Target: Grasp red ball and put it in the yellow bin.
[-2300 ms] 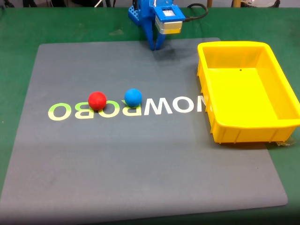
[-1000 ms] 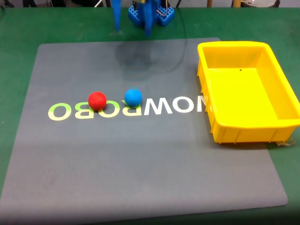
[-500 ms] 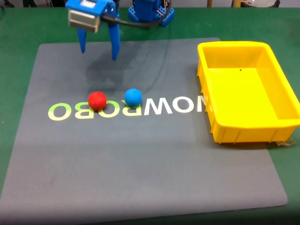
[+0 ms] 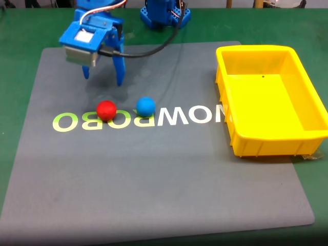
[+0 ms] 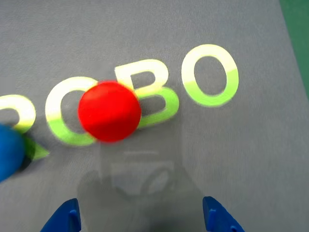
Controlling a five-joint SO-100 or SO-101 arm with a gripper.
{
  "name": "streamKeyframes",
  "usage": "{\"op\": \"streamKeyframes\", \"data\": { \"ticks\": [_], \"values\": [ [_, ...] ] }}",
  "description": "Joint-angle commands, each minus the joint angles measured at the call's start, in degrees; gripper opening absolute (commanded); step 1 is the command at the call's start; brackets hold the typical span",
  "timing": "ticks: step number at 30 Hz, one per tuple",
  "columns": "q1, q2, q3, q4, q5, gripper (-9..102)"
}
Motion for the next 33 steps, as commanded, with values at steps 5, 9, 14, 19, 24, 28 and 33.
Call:
{"op": "streamKeyframes", "data": {
  "ticks": [5,9,14,19,24,28,33],
  "values": [
    [-1.5,-5.1,-9.5,-1.8,0.7,29],
    [-2.0,-7.9,-11.5,-1.8,0.8,29],
    [-2.7,-11.2,-13.8,-1.8,1.3,29],
    [-3.5,-14.0,-16.0,-1.8,2.2,29],
    [-4.2,-17.3,-19.2,-1.5,2.9,29],
    [-4.7,-19.5,-21.3,-1.4,3.3,29],
    [-5.2,-21.9,-23.4,-1.4,3.6,29]
  ]
}}
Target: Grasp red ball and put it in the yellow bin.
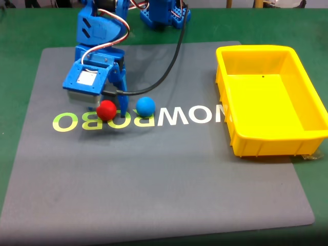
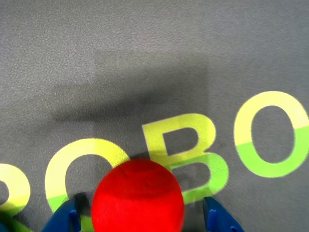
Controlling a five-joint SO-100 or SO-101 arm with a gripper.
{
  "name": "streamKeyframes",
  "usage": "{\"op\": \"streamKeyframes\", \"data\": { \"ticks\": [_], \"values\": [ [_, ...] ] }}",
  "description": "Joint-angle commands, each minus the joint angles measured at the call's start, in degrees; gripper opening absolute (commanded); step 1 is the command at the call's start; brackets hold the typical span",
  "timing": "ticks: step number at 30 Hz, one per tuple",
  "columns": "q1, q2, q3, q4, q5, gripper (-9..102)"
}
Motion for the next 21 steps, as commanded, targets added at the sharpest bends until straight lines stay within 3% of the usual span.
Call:
{"op": "streamKeyframes", "data": {
  "ticks": [1,10,14,18,21],
  "values": [
    [-0.8,0.0,-4.8,-1.2,1.1,29],
    [-1.0,-3.4,-7.4,-1.1,0.9,28],
    [-1.0,-3.7,-7.4,-0.7,0.6,20],
    [-1.1,-3.3,-7.4,0.4,0.7,1],
    [-1.0,-3.3,-7.4,0.8,1.0,0]
  ]
}}
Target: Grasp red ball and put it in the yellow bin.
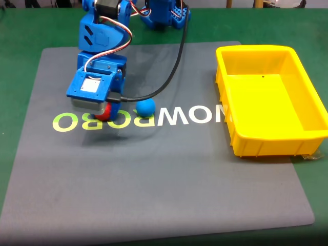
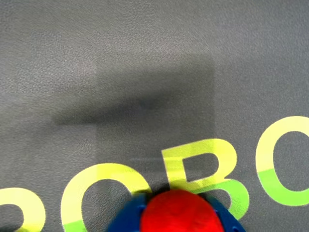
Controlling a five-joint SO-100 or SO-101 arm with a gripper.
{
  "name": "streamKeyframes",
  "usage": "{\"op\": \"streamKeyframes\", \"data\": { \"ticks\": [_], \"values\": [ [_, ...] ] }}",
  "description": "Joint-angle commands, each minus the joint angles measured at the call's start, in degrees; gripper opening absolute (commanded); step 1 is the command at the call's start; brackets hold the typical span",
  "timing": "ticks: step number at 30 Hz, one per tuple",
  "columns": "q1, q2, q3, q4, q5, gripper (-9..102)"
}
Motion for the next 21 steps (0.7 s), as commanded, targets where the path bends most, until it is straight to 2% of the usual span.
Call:
{"op": "streamKeyframes", "data": {
  "ticks": [1,10,21],
  "values": [
    [0.2,0.8,-3.0,0.3,0.7,0],
    [-0.4,3.0,-3.2,0.3,1.7,0],
    [-6.4,18.9,-6.2,-1.0,6.2,0]
  ]
}}
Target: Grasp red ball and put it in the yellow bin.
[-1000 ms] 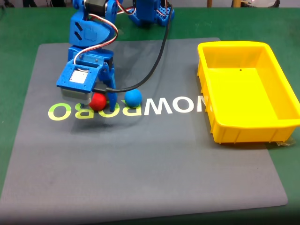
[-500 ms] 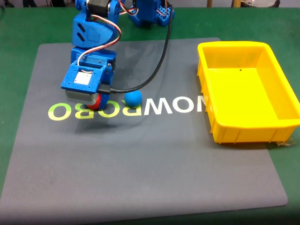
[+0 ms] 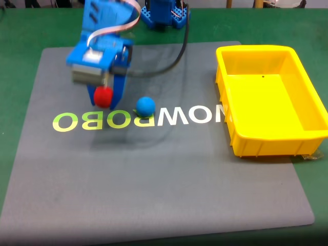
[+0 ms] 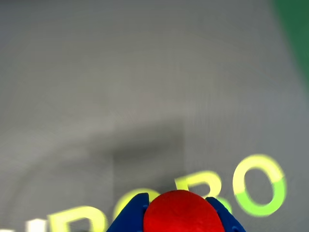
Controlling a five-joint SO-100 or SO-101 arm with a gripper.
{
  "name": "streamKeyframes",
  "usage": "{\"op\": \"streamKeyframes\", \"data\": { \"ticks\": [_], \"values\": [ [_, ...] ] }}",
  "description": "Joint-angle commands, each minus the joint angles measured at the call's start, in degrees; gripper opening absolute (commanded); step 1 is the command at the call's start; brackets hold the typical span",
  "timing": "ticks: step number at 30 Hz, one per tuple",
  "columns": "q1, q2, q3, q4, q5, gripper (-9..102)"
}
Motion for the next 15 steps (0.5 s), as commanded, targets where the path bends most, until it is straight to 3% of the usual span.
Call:
{"op": "streamKeyframes", "data": {
  "ticks": [1,15],
  "values": [
    [-2.7,9.7,-4.0,-1.1,1.1,0],
    [-22.0,21.6,-2.2,1.9,3.8,0]
  ]
}}
